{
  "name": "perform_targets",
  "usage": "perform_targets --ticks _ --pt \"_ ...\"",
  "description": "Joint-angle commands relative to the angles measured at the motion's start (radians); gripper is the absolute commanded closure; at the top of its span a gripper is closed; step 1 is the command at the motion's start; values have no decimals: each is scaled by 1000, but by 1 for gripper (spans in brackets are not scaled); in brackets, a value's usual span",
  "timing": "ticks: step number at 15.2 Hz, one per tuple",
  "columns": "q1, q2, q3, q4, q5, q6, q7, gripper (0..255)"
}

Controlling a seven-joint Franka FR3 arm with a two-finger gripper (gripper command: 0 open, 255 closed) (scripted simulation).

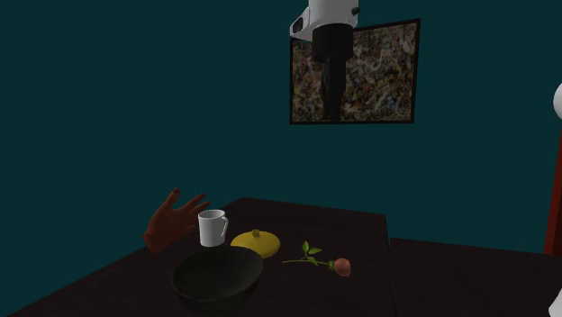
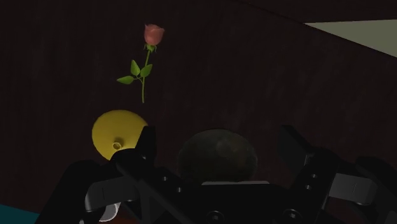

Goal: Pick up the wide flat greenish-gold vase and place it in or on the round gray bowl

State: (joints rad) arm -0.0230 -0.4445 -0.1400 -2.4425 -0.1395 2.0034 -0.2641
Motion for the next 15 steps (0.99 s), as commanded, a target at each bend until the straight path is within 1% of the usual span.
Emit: perform_targets --ticks 1,8,15 --pt "-6 78 -21 17 -4 63 -20 0" --pt "-19 340 -75 100 18 243 -88 0" --pt "-47 617 -98 247 88 369 -174 0"
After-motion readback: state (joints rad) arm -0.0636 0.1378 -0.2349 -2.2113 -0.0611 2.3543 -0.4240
